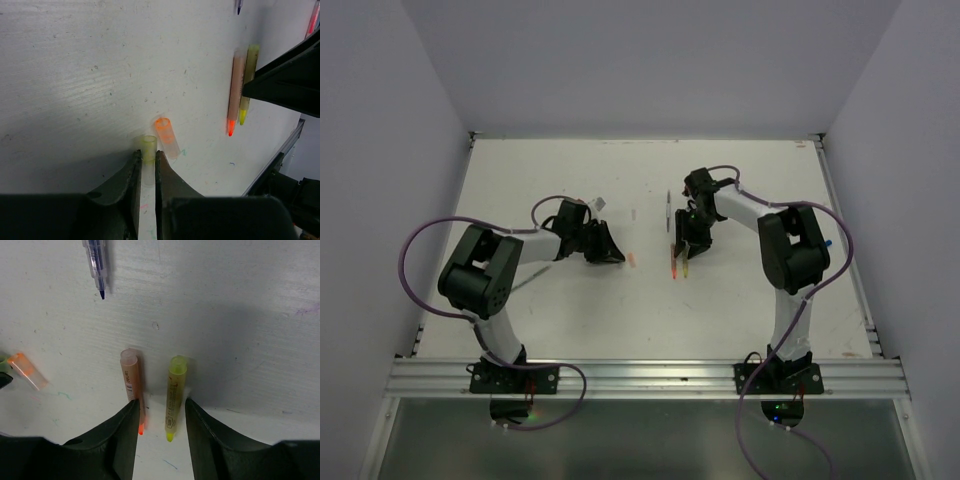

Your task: Open the pen caps

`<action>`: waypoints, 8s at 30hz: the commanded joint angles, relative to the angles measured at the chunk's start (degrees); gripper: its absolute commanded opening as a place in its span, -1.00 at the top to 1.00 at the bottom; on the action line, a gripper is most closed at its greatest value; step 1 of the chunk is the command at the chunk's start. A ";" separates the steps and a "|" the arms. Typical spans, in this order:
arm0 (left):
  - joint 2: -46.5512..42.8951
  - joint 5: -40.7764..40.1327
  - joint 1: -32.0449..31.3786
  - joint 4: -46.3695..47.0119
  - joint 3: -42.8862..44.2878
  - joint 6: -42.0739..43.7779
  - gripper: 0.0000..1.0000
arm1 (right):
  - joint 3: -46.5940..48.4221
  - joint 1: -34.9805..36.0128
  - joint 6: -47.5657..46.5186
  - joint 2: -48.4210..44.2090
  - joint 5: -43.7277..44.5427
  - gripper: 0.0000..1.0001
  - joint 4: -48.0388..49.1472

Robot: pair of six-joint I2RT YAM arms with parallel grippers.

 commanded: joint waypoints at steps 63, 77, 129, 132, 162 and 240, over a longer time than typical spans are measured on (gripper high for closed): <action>-15.18 -7.57 0.05 -10.34 -1.73 9.04 -0.24 | 18.79 -27.20 -17.70 12.38 23.23 0.45 2.05; -15.01 -6.69 0.05 -10.34 0.72 9.04 -0.24 | 18.00 -26.68 -16.30 8.52 27.79 0.96 2.84; -9.20 27.75 -2.94 25.02 -0.23 -6.42 1.00 | 3.85 5.68 21.94 -14.77 -8.03 1.00 24.88; -11.13 30.91 -2.85 39.33 -5.06 -14.23 1.00 | -0.10 4.27 23.08 -15.65 -16.27 1.00 36.99; -18.52 19.68 -2.85 17.87 -5.34 -2.83 1.00 | 0.60 4.00 15.96 -16.01 -11.84 0.79 31.84; -9.84 3.94 -4.69 -6.39 8.54 4.39 1.00 | 4.82 -3.11 13.50 -16.43 12.06 -0.15 -9.10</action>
